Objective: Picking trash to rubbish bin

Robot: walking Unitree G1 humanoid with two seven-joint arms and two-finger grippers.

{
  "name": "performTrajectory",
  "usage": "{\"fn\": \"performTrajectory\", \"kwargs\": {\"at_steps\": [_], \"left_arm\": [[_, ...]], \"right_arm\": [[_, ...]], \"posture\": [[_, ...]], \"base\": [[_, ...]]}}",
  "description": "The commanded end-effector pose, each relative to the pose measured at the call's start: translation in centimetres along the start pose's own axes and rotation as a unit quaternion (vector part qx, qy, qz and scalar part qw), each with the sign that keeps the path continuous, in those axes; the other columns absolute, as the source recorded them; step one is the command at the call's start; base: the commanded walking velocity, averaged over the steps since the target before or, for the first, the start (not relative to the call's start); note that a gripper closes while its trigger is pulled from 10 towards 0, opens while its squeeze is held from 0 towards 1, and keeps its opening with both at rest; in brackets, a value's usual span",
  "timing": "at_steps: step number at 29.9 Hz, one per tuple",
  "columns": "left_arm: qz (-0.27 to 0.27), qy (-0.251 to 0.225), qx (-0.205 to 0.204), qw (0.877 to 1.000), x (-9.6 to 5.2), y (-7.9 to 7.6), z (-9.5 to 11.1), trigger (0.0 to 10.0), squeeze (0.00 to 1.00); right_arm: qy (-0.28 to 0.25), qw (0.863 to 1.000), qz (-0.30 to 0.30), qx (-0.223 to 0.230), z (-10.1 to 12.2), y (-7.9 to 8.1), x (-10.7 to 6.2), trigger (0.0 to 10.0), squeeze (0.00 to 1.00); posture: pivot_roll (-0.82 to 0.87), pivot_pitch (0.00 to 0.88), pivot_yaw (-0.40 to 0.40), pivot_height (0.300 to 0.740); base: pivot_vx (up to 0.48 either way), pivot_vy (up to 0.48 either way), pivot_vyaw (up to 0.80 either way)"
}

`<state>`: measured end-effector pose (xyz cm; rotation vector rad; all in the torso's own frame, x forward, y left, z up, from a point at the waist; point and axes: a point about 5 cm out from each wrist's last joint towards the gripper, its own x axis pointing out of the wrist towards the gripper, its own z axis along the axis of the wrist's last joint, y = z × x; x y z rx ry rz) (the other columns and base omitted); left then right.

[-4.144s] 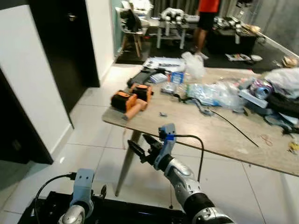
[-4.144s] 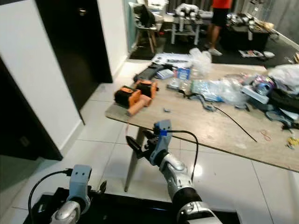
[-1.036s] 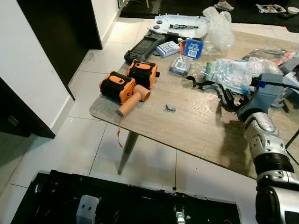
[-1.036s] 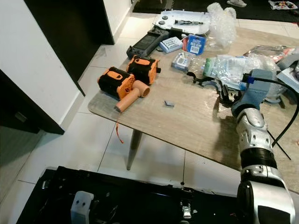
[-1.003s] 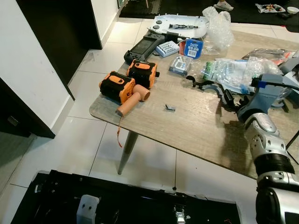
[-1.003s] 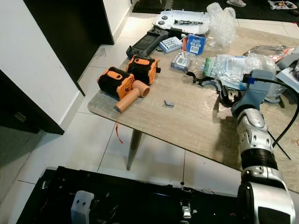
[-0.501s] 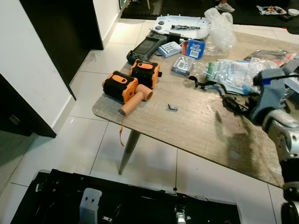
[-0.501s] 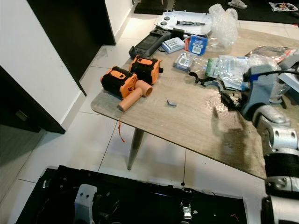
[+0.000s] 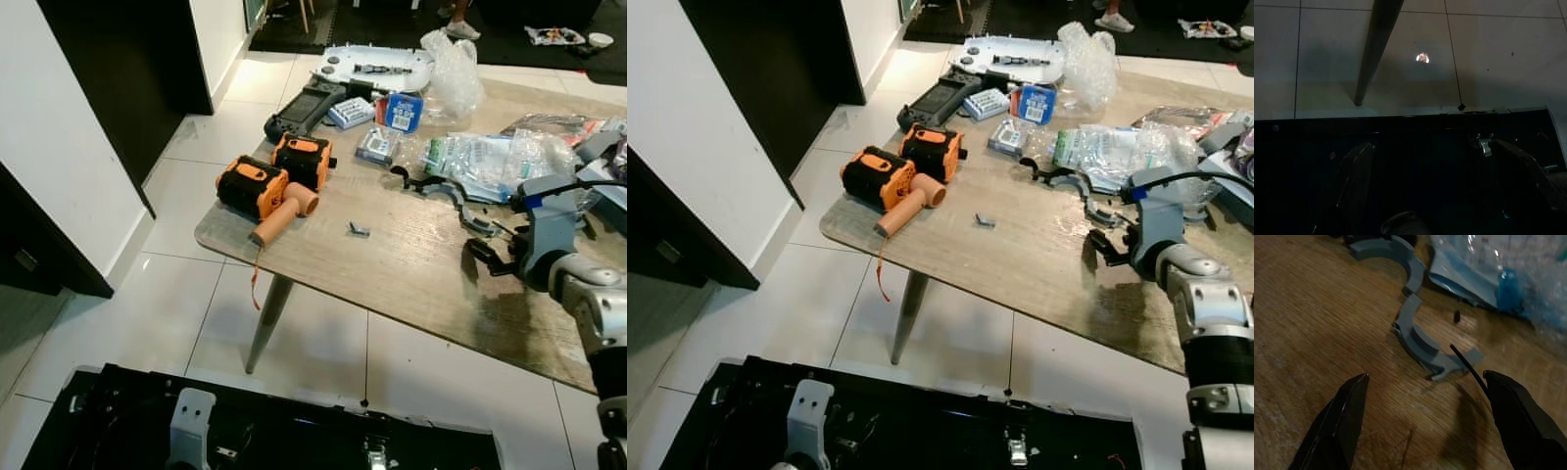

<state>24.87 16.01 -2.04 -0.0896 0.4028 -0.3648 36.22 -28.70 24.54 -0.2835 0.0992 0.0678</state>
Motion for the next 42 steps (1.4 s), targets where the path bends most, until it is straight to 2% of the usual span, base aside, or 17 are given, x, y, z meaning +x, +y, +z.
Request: {"fn": "performTrajectory", "kwargs": {"at_steps": [1,3,5,11,21,24,30,32,37,38,41,42], "left_arm": [[0.012,0.027,-0.005,1.0,-1.0,0.5,-1.5,10.0,0.0],[0.012,0.027,-0.005,1.0,-1.0,0.5,-1.5,10.0,0.0],[0.012,0.026,-0.005,1.0,-1.1,0.6,-1.5,10.0,0.0],[0.011,0.027,-0.003,1.0,-1.5,0.7,-1.9,10.0,0.0],[0.007,0.029,-0.001,1.0,-2.1,0.5,-2.4,10.0,0.0],[0.006,0.029,-0.002,1.0,-2.2,0.4,-2.6,10.0,0.0],[0.004,0.029,-0.003,1.0,-2.3,0.2,-2.7,10.0,0.0],[0.001,0.03,-0.004,1.0,-2.3,0.1,-2.7,10.0,0.0],[0.0,0.03,-0.006,1.0,-2.1,0.0,-2.7,10.0,0.0],[0.0,0.031,-0.006,1.0,-2.1,0.0,-2.7,10.0,0.0],[0.001,0.03,-0.007,1.0,-2.0,0.0,-2.6,10.0,0.0],[0.001,0.03,-0.007,1.0,-2.0,0.0,-2.6,10.0,0.0]], "right_arm": [[0.0,1.0,0.005,-0.013,-0.7,0.4,0.1,10.0,0.0],[-0.016,1.0,0.008,-0.012,-0.2,0.5,0.2,10.0,0.0],[-0.071,0.997,0.007,-0.017,1.5,0.6,0.2,10.0,0.0],[-0.11,0.994,0.016,0.0,2.2,1.2,0.8,10.0,0.0],[-0.071,0.997,0.028,-0.004,-0.3,2.4,1.5,10.0,0.0],[-0.052,0.998,-0.008,-0.021,-1.5,1.6,1.5,10.0,0.0],[-0.055,0.998,-0.018,-0.028,-1.5,1.1,1.4,10.0,0.0],[-0.041,0.998,-0.027,-0.03,-1.9,0.8,1.5,10.0,0.0],[-0.001,0.999,-0.041,-0.008,-3.0,0.2,1.5,10.0,0.0],[0.009,0.999,-0.043,0.003,-3.3,0.1,1.5,0.0,0.0],[0.034,0.998,-0.025,0.04,-4.1,0.1,1.5,0.0,0.0],[0.034,0.998,-0.025,0.04,-4.1,0.1,1.5,0.0,0.0]], "posture": [[-0.05,0.274,0.051,0.74],[-0.05,0.277,0.052,0.74],[-0.04,0.29,0.057,0.74],[-0.02,0.303,0.064,0.74],[-0.01,0.331,0.072,0.74],[0.0,0.338,0.075,0.74],[-0.01,0.347,0.076,0.74],[-0.01,0.349,0.074,0.74],[-0.02,0.343,0.067,0.74],[-0.02,0.34,0.065,0.74],[-0.02,0.327,0.059,0.74],[-0.02,0.327,0.059,0.74]], "base": [[0.0,0.0,0.0],[0.0,0.0,0.0],[0.0,0.0,0.0],[0.0,0.0,0.0],[0.0,0.0,0.0],[0.0,0.0,0.0],[0.0,0.0,0.0],[0.0,0.0,0.0],[0.0,0.0,0.0],[0.0,0.0,0.0],[0.0,0.0,0.0],[0.0,0.0,0.0]]}}
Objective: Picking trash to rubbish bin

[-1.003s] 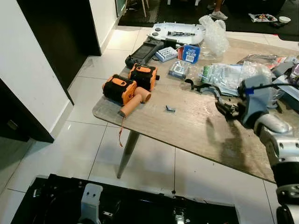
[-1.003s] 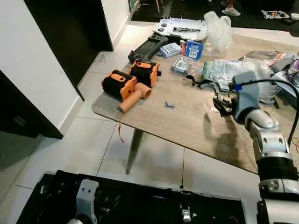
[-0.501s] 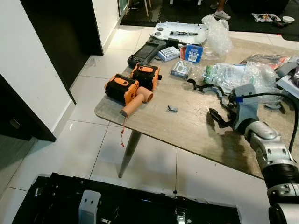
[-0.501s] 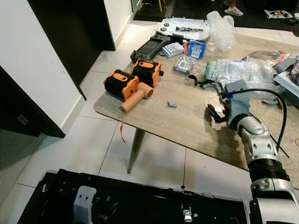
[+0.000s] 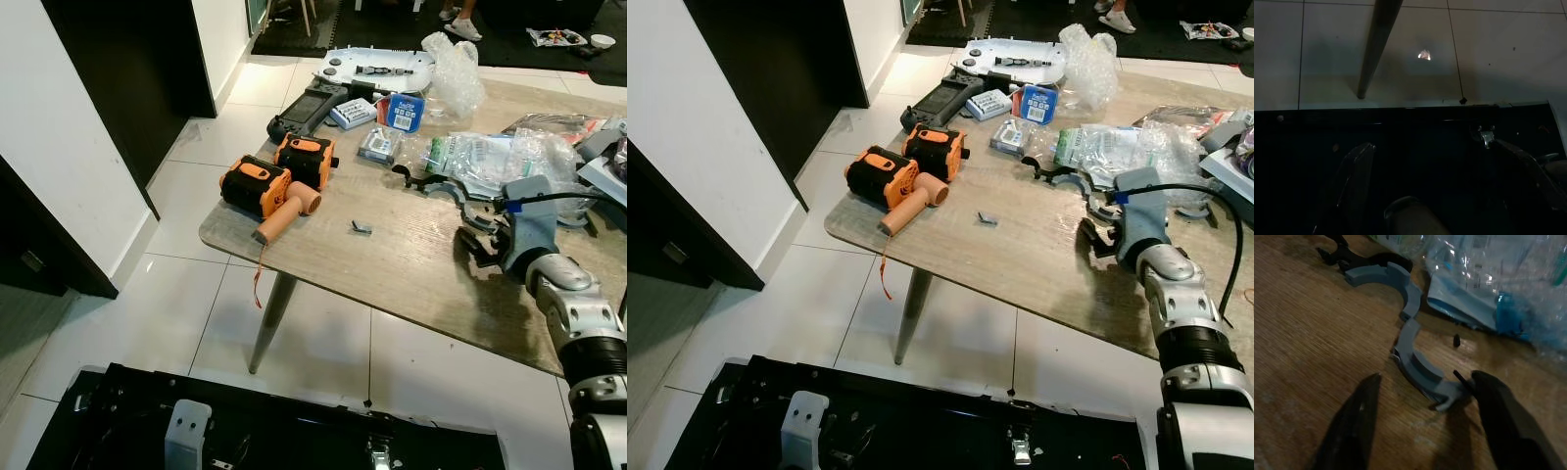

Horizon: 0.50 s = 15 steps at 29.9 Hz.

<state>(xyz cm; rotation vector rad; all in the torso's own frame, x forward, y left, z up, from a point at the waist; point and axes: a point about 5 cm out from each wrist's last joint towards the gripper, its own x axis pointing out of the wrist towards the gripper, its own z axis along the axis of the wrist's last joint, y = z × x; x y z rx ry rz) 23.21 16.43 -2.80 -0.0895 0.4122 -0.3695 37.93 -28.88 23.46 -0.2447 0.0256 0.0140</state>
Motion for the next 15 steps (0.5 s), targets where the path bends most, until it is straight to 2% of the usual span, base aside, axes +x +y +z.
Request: {"fn": "performTrajectory", "kwargs": {"at_steps": [1,6,15], "left_arm": [[0.004,0.026,-0.007,1.0,-0.6,0.0,-1.2,10.0,0.0],[0.006,0.027,-0.008,1.0,-0.2,0.1,-0.9,10.0,0.0],[0.01,0.026,-0.008,1.0,0.4,0.2,-0.3,10.0,0.0]], "right_arm": [[0.07,0.997,0.01,0.025,-3.2,0.1,-0.5,0.0,0.0],[0.086,0.995,0.04,0.041,-3.5,0.7,-0.3,0.0,0.0],[0.109,0.991,0.056,0.046,-3.9,0.9,-0.3,0.0,0.0]], "posture": [[-0.02,0.326,0.058,0.74],[-0.04,0.295,0.054,0.74],[-0.04,0.265,0.049,0.74]], "base": [[0.0,0.0,0.0],[0.0,0.0,0.0],[0.0,0.0,0.0]]}}
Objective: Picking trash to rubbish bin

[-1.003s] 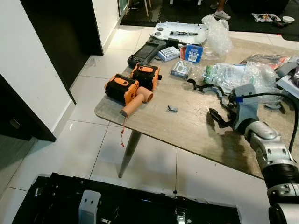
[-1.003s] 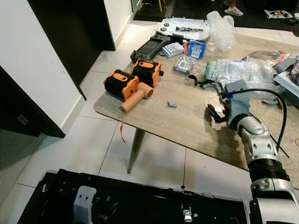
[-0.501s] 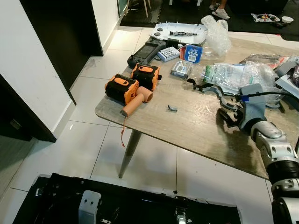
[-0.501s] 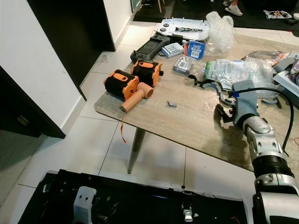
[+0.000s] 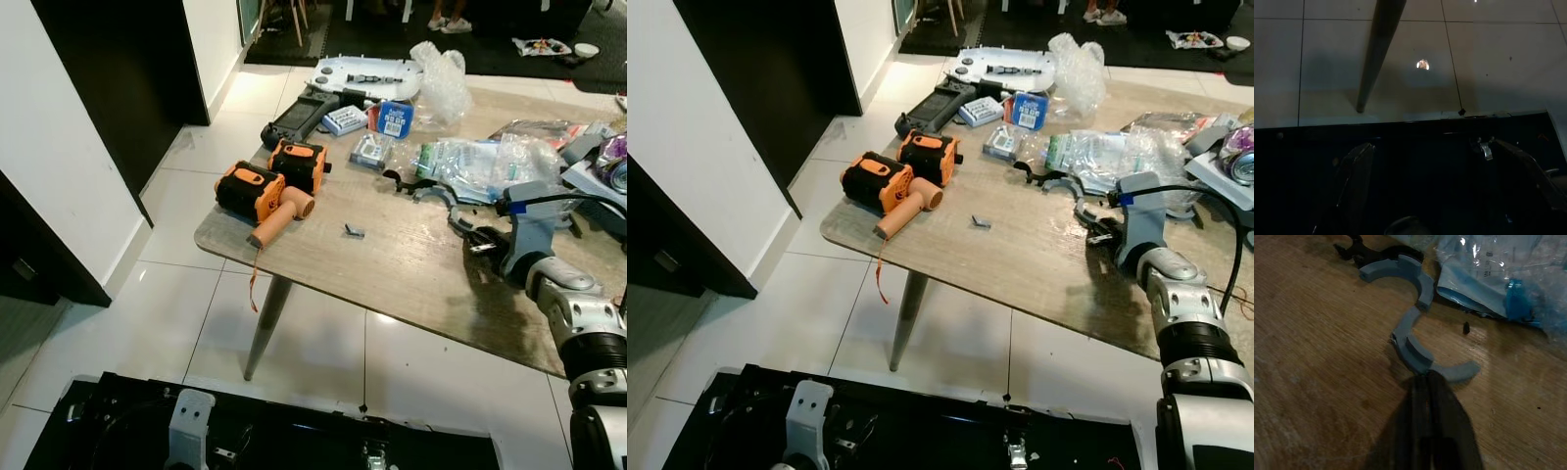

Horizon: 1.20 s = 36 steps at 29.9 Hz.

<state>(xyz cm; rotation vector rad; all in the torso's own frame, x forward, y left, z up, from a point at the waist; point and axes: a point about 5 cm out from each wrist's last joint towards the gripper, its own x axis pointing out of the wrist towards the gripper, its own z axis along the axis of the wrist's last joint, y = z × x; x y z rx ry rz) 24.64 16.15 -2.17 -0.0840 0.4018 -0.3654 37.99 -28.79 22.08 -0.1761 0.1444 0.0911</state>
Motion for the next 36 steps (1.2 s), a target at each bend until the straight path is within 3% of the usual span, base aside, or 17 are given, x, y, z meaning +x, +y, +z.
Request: {"fn": "performTrajectory", "kwargs": {"at_steps": [1,6,8,10,14,16,17,18,19,20,22,25,26,27,28,36], "left_arm": [[0.009,0.031,-0.011,0.999,-0.6,0.1,-1.4,10.0,0.0],[0.011,0.03,-0.012,0.999,-0.3,0.2,-1.1,10.0,0.0],[0.013,0.03,-0.012,0.999,-0.1,0.2,-1.0,10.0,0.0],[0.016,0.029,-0.015,0.999,0.0,0.3,-0.8,10.0,0.0],[0.018,0.029,-0.016,0.999,0.2,0.4,-0.6,10.0,0.0],[0.019,0.029,-0.016,0.999,0.2,0.5,-0.5,10.0,0.0],[0.019,0.029,-0.015,0.999,0.3,0.5,-0.4,10.0,0.0],[0.019,0.029,-0.015,0.999,0.3,0.5,-0.4,10.0,0.0],[0.02,0.03,-0.015,0.999,0.4,0.6,-0.3,10.0,0.0],[0.021,0.03,-0.014,0.999,0.4,0.7,-0.2,10.0,0.0],[0.021,0.03,-0.013,0.999,0.4,0.7,-0.1,10.0,0.0],[0.02,0.029,-0.01,0.999,0.5,0.8,0.0,10.0,0.0],[0.02,0.029,-0.009,0.999,0.6,0.9,0.1,10.0,0.0],[0.02,0.029,-0.009,0.999,0.5,0.9,0.1,10.0,0.0],[0.02,0.03,-0.008,0.999,0.5,1.0,0.1,10.0,0.0],[0.019,0.032,-0.003,0.999,0.1,1.1,-0.3,10.0,0.0]], "right_arm": [[0.054,0.998,0.017,0.018,-2.7,0.5,-0.1,0.0,0.0],[0.039,0.998,0.036,0.039,-2.7,1.2,0.2,0.0,0.0],[0.004,0.996,0.05,0.071,-2.2,1.5,0.3,0.0,0.0],[-0.071,0.985,0.083,0.134,-0.8,2.0,0.2,0.0,0.0],[-0.12,0.975,0.098,0.162,0.1,2.2,0.0,0.0,0.0],[-0.166,0.961,0.117,0.186,1.1,2.3,-0.3,0.0,0.0],[-0.202,0.946,0.129,0.217,1.9,2.4,-0.6,0.0,0.0],[-0.202,0.946,0.129,0.217,1.9,2.4,-0.6,0.0,0.0],[-0.25,0.922,0.144,0.258,2.9,2.3,-1.0,0.0,0.0],[-0.267,0.913,0.149,0.27,3.2,2.3,-1.1,0.0,0.0],[-0.276,0.909,0.151,0.275,3.4,2.2,-1.2,0.0,0.0],[-0.282,0.92,0.102,0.251,3.5,1.8,-1.0,0.0,0.0],[-0.273,0.929,0.071,0.238,3.3,1.6,-0.8,4.0,0.0],[-0.266,0.936,0.046,0.225,3.2,1.4,-0.7,10.0,0.0],[-0.254,0.948,-0.008,0.192,2.9,0.9,-0.5,10.0,1.0],[-0.245,0.955,-0.053,0.161,2.7,1.7,-0.1,10.0,1.0]], "posture": [[-0.05,0.26,0.047,0.74],[-0.05,0.244,0.044,0.74],[-0.05,0.24,0.044,0.74],[-0.05,0.228,0.043,0.74],[-0.06,0.221,0.044,0.74],[-0.06,0.217,0.045,0.74],[-0.06,0.214,0.048,0.74],[-0.06,0.214,0.048,0.74],[-0.06,0.207,0.05,0.74],[-0.06,0.203,0.052,0.74],[-0.06,0.203,0.052,0.74],[-0.06,0.201,0.057,0.74],[-0.06,0.204,0.058,0.74],[-0.06,0.204,0.059,0.74],[-0.05,0.205,0.063,0.74],[-0.03,0.223,0.076,0.74]], "base": [[0.0,0.0,0.0],[0.0,0.0,0.0],[0.0,0.0,0.0],[0.0,0.0,0.0],[0.0,0.0,0.0],[0.0,0.0,0.0],[0.0,0.0,0.0],[0.0,0.0,0.0],[0.0,0.0,0.0],[0.0,0.0,0.0],[0.0,0.0,0.0],[0.0,0.0,0.0],[0.0,0.0,0.0],[0.0,0.0,0.0],[0.0,0.0,0.0],[0.0,0.0,0.0]]}}
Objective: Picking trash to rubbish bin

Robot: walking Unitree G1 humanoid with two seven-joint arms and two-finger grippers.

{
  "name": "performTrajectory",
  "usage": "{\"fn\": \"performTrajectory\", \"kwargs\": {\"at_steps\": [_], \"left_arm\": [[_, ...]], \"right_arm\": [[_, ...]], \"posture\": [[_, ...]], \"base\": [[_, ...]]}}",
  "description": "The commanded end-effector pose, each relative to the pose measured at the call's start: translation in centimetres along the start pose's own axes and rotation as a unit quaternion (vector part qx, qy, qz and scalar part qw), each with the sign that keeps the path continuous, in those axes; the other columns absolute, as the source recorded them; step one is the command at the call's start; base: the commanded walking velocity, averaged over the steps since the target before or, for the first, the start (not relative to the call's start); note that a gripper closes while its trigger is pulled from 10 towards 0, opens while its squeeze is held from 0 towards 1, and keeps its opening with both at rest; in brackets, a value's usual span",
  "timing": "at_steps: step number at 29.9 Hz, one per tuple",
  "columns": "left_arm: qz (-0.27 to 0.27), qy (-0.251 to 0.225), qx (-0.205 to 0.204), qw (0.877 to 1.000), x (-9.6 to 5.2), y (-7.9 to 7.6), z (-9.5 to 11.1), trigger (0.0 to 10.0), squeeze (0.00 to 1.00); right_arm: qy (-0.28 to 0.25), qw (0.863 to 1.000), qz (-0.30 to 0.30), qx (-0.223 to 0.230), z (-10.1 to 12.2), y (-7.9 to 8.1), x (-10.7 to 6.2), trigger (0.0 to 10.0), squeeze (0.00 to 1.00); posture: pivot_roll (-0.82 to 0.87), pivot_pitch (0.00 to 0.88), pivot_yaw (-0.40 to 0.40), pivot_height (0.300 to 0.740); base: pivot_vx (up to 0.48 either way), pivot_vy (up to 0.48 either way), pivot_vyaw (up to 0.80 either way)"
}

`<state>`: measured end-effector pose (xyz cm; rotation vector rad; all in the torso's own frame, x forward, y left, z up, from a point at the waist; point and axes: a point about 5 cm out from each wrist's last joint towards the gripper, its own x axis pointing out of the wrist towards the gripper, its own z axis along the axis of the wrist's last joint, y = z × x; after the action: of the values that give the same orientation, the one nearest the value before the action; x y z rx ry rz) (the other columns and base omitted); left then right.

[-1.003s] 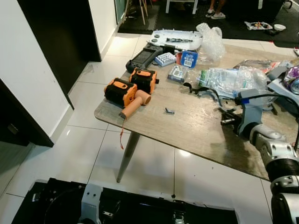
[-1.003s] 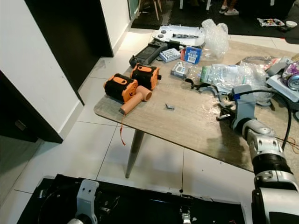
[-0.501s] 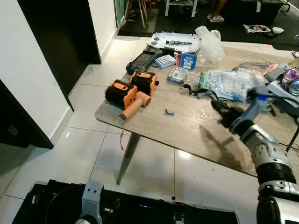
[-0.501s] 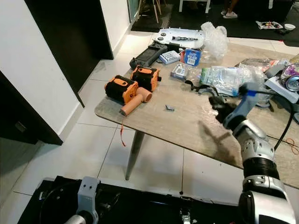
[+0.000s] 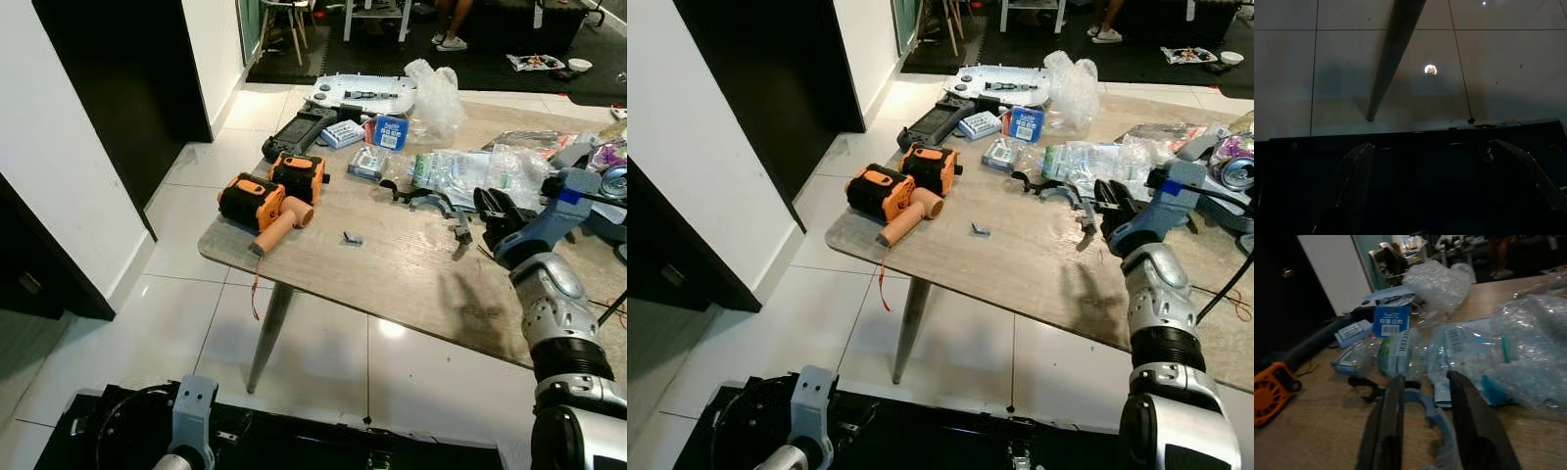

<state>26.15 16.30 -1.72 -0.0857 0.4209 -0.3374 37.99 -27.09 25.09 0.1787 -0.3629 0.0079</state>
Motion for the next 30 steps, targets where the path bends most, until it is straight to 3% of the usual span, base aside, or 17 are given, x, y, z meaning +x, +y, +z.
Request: {"fn": "performTrajectory", "kwargs": {"at_steps": [1,7,9,11,20,24,25,26,27,30], "left_arm": [[0.004,0.024,0.004,1.0,-1.0,0.6,-1.4,10.0,0.0],[0.004,0.025,0.004,1.0,-1.4,0.5,-1.9,10.0,0.0],[0.004,0.025,0.003,1.0,-1.5,0.4,-2.1,10.0,0.0],[0.004,0.025,0.003,1.0,-1.6,0.4,-2.1,10.0,0.0],[0.003,0.026,0.001,1.0,-1.6,0.4,-2.3,10.0,0.0],[0.0,0.027,0.0,1.0,-1.6,0.3,-2.2,10.0,0.0],[0.0,0.026,-0.001,1.0,-1.5,0.2,-2.2,10.0,0.0],[-0.001,0.026,-0.001,1.0,-1.5,0.2,-2.2,10.0,0.0],[-0.001,0.026,-0.001,1.0,-1.5,0.2,-2.2,10.0,0.0],[-0.001,0.025,-0.001,1.0,-1.5,0.2,-2.2,10.0,0.0]], "right_arm": [[0.01,1.0,-0.005,-0.011,-0.9,0.6,0.0,10.0,1.0],[0.006,0.999,0.0,-0.038,-1.0,1.9,0.7,10.0,1.0],[0.006,0.997,0.005,-0.073,-1.1,2.6,1.0,10.0,1.0],[0.006,0.997,0.007,-0.08,-1.2,2.7,0.9,10.0,1.0],[0.001,0.992,-0.003,-0.123,-1.2,2.5,0.6,10.0,1.0],[0.049,0.987,-0.028,-0.149,-2.9,1.6,0.0,10.0,1.0],[0.062,0.986,-0.032,-0.149,-3.3,1.4,-0.3,10.0,0.62],[0.072,0.986,-0.034,-0.146,-3.8,1.3,-0.5,10.0,0.08],[0.081,0.986,-0.035,-0.143,-4.2,1.2,-0.7,10.0,0.0],[0.084,0.986,-0.037,-0.14,-4.4,1.1,-0.8,10.0,0.0]], "posture": [[-0.02,0.229,0.077,0.74],[-0.01,0.244,0.074,0.74],[-0.01,0.25,0.073,0.74],[0.0,0.253,0.072,0.74],[-0.01,0.257,0.077,0.74],[-0.02,0.262,0.076,0.74],[-0.02,0.262,0.075,0.74],[-0.02,0.262,0.075,0.74],[-0.02,0.262,0.074,0.74],[-0.02,0.263,0.074,0.74]], "base": [[0.0,0.0,0.0],[0.0,0.0,0.0],[0.0,0.0,0.0],[0.0,0.0,0.0],[0.0,0.0,0.0],[0.0,0.0,0.0],[0.0,0.0,0.0],[0.0,0.0,0.0],[0.0,0.0,0.0],[0.0,0.0,0.0]]}}
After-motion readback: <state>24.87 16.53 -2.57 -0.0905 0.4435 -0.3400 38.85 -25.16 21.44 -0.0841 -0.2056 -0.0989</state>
